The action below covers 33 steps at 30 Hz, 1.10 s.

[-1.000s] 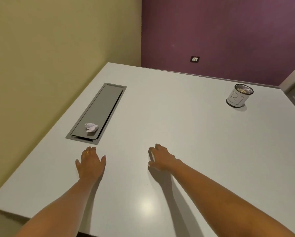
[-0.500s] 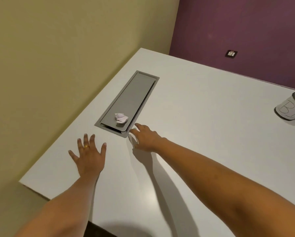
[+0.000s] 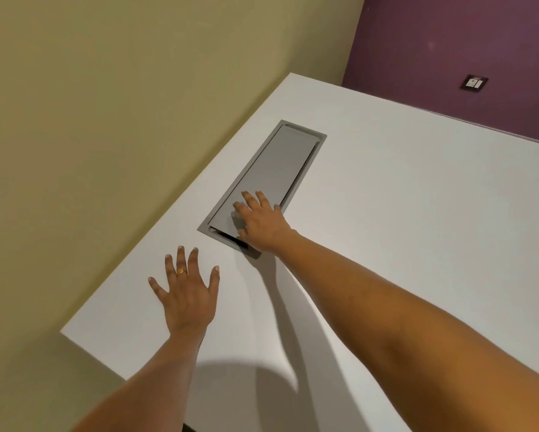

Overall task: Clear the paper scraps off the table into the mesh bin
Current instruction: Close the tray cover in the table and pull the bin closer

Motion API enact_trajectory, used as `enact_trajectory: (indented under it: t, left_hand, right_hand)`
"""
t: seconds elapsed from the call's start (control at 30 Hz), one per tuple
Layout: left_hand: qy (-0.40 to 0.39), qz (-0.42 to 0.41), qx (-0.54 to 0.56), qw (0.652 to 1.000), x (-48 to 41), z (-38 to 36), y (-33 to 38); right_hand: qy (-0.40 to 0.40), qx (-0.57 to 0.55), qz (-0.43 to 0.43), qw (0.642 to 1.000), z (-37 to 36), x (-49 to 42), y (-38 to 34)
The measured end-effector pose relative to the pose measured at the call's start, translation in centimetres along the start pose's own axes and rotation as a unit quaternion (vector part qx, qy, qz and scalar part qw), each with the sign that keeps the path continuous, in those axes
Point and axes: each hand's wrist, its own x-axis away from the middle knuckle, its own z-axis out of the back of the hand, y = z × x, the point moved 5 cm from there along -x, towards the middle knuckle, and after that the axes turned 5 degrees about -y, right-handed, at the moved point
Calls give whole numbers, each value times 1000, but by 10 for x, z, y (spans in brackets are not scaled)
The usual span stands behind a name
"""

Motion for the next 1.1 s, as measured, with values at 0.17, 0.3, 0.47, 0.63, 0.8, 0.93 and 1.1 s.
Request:
enact_trajectory:
  t: [0.17, 0.3, 0.47, 0.63, 0.8, 0.93, 1.1]
  left_hand:
    - [-6, 1, -7, 1000, 0, -1, -1]
    - [-6, 2, 1, 1000, -1, 0, 0]
    - [-8, 2, 3, 1000, 0, 0, 1]
    - [-11, 4, 20, 1000, 0, 1, 1]
    - [-9, -2, 37, 999, 1, 2, 2]
    - [-17, 9, 35, 999, 3, 3, 5]
    - [-32, -8, 28, 999, 20, 1, 40]
  right_hand:
    - [-40, 14, -2, 999, -15, -4, -7]
    - [0, -11, 1, 1000, -16, 4, -6]
    - [42, 2, 20, 999, -16, 23, -4]
    - [72, -9, 12, 997, -18, 54, 10]
    - [83, 0, -47, 995, -22, 91, 38]
    - [76, -63, -87, 991, -22, 124, 61]
    - [74, -105, -133, 983, -19, 164, 93]
